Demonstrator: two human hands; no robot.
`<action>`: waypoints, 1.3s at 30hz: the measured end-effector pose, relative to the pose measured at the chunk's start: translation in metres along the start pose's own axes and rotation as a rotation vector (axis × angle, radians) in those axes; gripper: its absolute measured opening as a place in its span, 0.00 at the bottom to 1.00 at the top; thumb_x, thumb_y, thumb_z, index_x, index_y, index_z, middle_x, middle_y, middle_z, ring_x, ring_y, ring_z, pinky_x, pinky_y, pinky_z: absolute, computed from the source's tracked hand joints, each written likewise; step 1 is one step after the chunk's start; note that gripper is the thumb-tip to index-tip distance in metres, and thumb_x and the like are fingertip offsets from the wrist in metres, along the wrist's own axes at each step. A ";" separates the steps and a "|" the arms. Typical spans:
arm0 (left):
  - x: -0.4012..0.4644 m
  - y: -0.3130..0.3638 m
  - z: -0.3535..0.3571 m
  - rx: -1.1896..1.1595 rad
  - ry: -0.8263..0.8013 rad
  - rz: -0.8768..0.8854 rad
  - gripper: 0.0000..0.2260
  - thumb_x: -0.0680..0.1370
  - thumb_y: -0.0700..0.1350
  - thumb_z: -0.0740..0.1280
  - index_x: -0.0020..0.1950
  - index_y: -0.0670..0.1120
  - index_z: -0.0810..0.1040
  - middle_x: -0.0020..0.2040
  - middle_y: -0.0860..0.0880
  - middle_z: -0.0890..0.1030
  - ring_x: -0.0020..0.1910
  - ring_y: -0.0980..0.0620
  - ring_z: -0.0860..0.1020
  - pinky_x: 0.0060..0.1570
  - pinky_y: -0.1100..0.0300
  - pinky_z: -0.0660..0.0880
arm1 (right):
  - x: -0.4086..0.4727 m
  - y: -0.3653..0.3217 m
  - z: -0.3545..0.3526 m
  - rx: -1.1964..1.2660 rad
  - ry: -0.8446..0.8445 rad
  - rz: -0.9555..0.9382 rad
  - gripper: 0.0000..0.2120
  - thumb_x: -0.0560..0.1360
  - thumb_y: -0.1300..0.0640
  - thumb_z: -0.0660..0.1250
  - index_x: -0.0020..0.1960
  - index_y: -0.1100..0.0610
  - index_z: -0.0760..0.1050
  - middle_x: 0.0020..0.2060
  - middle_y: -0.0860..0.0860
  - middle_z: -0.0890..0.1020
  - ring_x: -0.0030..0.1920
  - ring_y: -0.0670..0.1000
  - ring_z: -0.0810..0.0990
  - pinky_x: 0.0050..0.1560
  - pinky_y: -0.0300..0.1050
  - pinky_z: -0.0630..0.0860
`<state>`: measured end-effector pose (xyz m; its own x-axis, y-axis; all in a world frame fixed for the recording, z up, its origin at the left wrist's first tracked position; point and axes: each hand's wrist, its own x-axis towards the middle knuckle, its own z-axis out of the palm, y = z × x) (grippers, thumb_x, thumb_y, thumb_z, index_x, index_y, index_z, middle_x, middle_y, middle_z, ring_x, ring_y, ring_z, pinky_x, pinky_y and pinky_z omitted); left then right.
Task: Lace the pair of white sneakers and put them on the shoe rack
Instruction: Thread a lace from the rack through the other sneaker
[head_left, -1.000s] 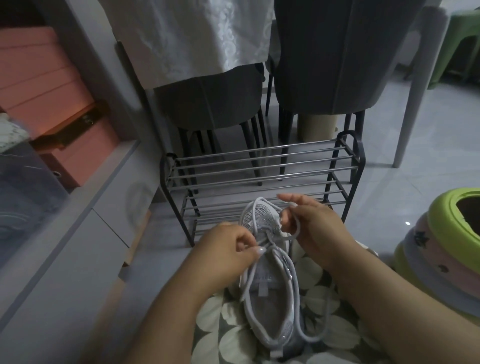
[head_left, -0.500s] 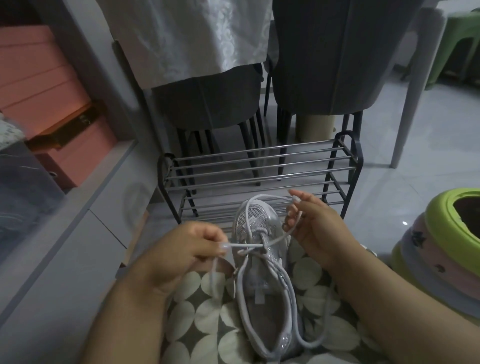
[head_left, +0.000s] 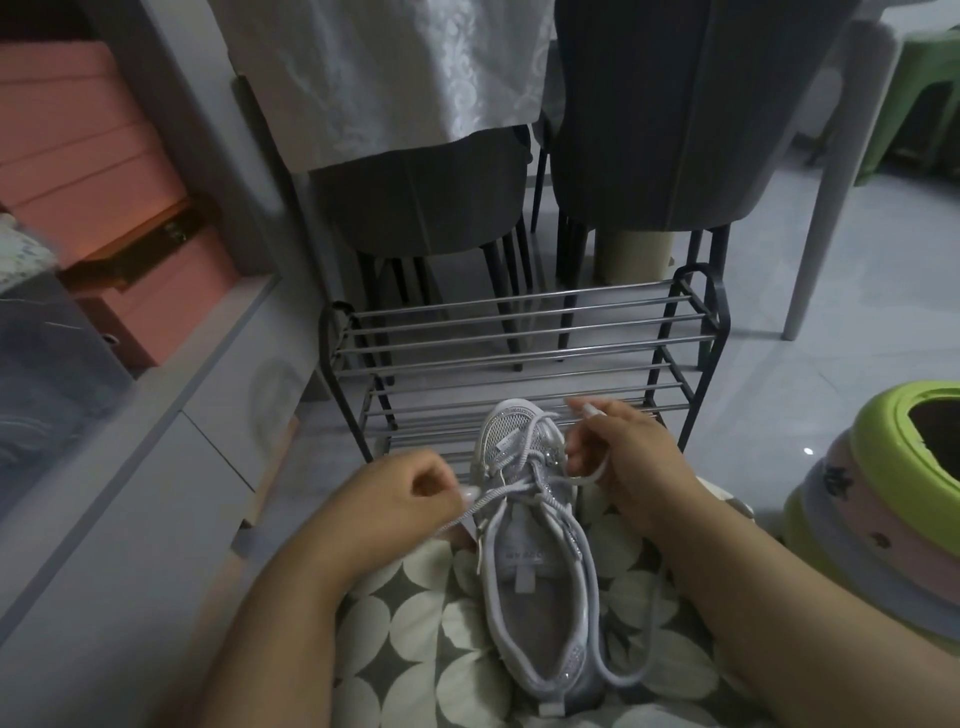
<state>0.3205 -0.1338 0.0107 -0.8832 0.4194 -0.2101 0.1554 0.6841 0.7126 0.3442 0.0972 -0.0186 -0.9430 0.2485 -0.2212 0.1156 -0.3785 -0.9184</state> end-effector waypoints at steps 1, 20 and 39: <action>0.002 0.006 0.009 0.018 0.018 0.032 0.17 0.65 0.67 0.66 0.41 0.55 0.78 0.37 0.58 0.81 0.37 0.59 0.79 0.44 0.55 0.78 | -0.001 0.000 0.000 -0.006 -0.002 0.002 0.09 0.81 0.63 0.56 0.56 0.62 0.73 0.26 0.54 0.77 0.25 0.51 0.73 0.27 0.40 0.72; 0.001 -0.009 -0.013 0.182 -0.161 0.055 0.13 0.78 0.55 0.65 0.34 0.52 0.75 0.29 0.56 0.73 0.29 0.59 0.69 0.35 0.58 0.69 | 0.006 0.000 -0.007 0.032 0.108 -0.084 0.04 0.77 0.66 0.64 0.44 0.59 0.73 0.31 0.53 0.76 0.29 0.47 0.73 0.36 0.40 0.75; 0.011 0.008 0.009 0.164 -0.129 0.096 0.13 0.76 0.54 0.68 0.34 0.50 0.74 0.28 0.56 0.74 0.27 0.61 0.68 0.33 0.60 0.68 | 0.004 0.001 0.000 0.018 -0.026 0.052 0.11 0.74 0.72 0.61 0.51 0.60 0.75 0.30 0.53 0.77 0.27 0.47 0.72 0.30 0.37 0.73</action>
<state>0.3164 -0.1182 0.0082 -0.7983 0.5533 -0.2380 0.3155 0.7207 0.6173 0.3406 0.0982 -0.0205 -0.9438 0.2045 -0.2595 0.1594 -0.4060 -0.8999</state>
